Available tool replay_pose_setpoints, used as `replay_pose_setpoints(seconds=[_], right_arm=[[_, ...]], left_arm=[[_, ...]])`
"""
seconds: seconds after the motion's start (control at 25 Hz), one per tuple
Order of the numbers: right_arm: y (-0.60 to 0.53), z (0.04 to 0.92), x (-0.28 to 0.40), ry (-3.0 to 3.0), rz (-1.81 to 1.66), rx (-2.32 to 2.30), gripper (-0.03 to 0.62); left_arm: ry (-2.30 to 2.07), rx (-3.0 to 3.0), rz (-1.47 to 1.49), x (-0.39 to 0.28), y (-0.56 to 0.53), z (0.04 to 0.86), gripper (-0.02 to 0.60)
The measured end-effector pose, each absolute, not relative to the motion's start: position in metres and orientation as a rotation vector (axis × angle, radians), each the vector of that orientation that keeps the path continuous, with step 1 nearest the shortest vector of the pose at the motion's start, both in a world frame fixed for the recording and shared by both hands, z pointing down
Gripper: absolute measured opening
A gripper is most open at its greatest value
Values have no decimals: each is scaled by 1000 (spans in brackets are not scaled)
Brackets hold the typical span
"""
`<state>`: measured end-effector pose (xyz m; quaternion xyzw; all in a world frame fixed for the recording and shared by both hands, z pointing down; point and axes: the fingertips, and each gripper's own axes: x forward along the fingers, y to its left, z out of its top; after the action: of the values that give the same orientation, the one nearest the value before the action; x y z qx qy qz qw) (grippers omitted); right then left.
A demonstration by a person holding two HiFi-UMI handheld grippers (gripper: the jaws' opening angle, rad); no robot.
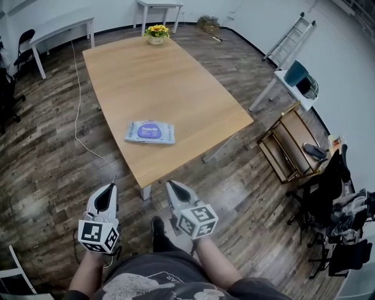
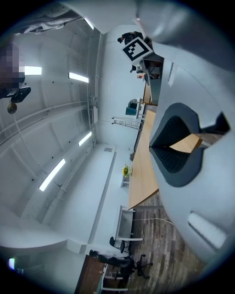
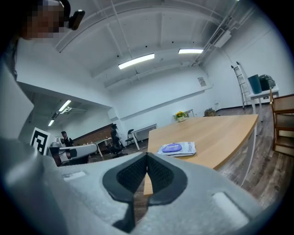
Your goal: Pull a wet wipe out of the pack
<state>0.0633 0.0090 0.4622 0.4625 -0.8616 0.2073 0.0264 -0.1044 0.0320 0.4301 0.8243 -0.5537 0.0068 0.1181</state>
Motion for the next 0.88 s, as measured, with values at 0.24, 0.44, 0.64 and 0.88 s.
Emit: replay_pose_setpoints(seconds=[0.24,0.44,0.64,0.88], right_arm=[[-39,464,92,-2666,662,1391,-7],[-70,465,108,-2680,656,1365,-7],[-92,467,118,-2691,646,1336,-8],[-105,473,111,-2693,696,1311,-8]], left_arm=[[-1716,2350,2,-86,-25,424,18],[-1748,2364,41,-73,-57,421,18],[-1781,2347,88,-67,-80,423,18],[-1792,2369,133,-69,-99,416,18]])
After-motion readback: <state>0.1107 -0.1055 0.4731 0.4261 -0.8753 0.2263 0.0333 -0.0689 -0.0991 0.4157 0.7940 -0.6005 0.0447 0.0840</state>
